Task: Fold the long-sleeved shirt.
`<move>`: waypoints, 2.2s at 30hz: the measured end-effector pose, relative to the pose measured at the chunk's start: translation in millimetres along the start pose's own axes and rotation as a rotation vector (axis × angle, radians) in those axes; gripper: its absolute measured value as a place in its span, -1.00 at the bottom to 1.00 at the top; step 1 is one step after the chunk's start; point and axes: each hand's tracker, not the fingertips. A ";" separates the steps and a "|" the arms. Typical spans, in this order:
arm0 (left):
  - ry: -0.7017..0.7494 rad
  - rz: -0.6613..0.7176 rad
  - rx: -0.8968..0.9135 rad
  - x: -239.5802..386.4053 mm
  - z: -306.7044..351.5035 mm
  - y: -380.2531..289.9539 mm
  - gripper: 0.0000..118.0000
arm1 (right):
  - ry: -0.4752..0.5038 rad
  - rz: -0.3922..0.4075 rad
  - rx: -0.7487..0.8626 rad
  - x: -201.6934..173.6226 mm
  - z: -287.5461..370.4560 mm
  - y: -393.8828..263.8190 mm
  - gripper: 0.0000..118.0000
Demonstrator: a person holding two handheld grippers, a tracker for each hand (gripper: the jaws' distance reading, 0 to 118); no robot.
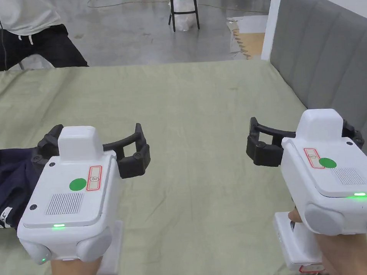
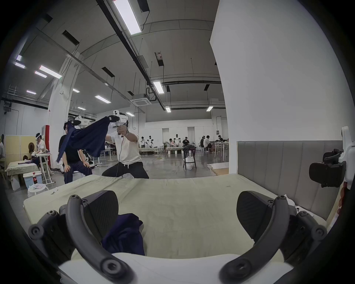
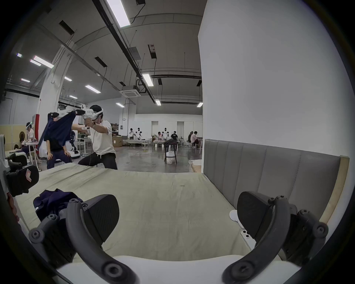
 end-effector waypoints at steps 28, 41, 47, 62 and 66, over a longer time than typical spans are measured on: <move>-0.018 -0.005 -0.006 -1.1 0.3 -0.8 0.88 | 0.006 -0.006 -0.005 1.0 -1.3 0.7 1.00; 0.007 -0.015 -0.021 -4.1 1.5 -7.2 0.87 | -0.010 -0.019 -0.016 2.1 1.7 -0.6 1.00; 0.061 -0.021 -0.094 -10.3 -2.8 -10.3 -0.88 | -0.045 -0.045 -0.062 5.4 2.9 -1.8 -0.97; 0.426 -0.023 -0.067 -157.6 86.2 -0.8 -0.91 | 0.473 -0.005 -0.033 -190.3 -13.1 1.9 -0.98; 0.483 -0.006 -0.083 -182.8 104.5 -3.7 -0.92 | 0.574 0.043 -0.017 -241.8 -7.4 1.1 -0.98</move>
